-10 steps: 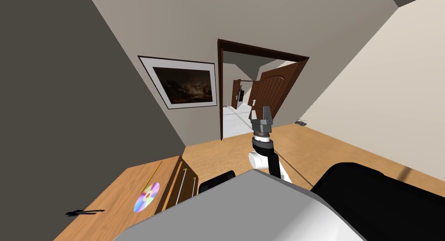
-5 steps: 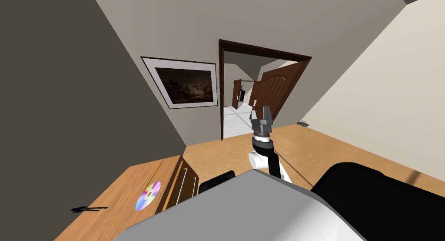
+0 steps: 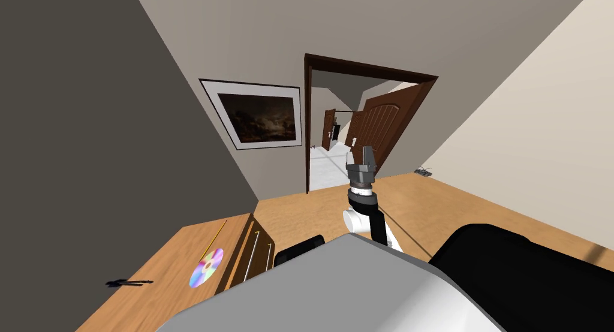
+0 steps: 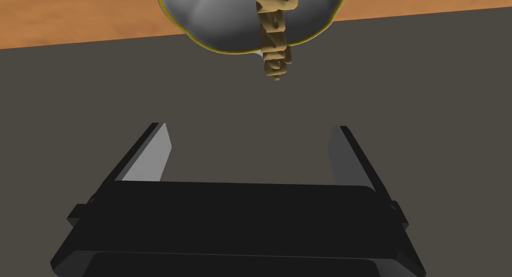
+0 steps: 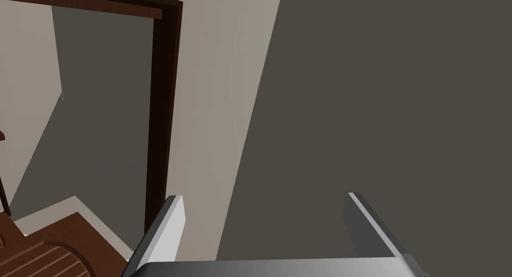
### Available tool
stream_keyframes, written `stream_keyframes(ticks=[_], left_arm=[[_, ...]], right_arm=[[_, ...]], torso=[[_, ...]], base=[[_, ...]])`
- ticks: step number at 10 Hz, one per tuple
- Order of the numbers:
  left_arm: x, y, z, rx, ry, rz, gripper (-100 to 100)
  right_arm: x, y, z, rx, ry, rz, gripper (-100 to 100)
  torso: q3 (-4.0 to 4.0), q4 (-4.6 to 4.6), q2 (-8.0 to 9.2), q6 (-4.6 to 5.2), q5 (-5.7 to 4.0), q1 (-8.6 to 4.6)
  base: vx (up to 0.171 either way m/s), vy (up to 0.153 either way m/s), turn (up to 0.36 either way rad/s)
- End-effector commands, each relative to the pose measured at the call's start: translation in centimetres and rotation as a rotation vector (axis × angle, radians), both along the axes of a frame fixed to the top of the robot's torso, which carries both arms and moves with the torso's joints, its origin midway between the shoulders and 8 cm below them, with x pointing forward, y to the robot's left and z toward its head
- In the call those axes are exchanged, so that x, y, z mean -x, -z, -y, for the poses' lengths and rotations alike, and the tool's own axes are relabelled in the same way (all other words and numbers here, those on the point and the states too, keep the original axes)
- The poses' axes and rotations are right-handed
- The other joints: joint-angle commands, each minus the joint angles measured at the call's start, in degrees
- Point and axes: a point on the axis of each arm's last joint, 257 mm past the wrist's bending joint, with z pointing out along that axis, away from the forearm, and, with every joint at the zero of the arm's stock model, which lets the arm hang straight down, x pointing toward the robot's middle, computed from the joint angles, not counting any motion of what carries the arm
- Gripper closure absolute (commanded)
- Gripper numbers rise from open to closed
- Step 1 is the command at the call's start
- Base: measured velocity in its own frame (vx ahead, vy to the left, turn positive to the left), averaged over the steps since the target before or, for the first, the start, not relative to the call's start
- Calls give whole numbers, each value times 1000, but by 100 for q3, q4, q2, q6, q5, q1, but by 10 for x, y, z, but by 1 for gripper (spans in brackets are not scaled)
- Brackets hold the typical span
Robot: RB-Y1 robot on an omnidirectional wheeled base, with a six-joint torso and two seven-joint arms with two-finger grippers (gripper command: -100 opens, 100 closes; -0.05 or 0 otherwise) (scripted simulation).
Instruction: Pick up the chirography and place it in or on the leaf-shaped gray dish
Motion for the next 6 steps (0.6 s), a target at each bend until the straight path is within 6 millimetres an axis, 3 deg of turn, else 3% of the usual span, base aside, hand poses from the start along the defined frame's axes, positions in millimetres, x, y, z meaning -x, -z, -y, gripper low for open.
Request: stream_keyframes(ticks=[1, 6], left_arm=[[0, 0, 0, 0, 0, 0, 0], [0, 0, 0, 0, 0, 0, 0]], right_arm=[[0, 0, 0, 0, 0, 0, 0], [0, 0, 0, 0, 0, 0, 0]], torso=[[0, 0, 0, 0, 0, 0], [2, 1, 3, 0, 0, 1]], base=[[0, 0, 0], [0, 0, 0]])
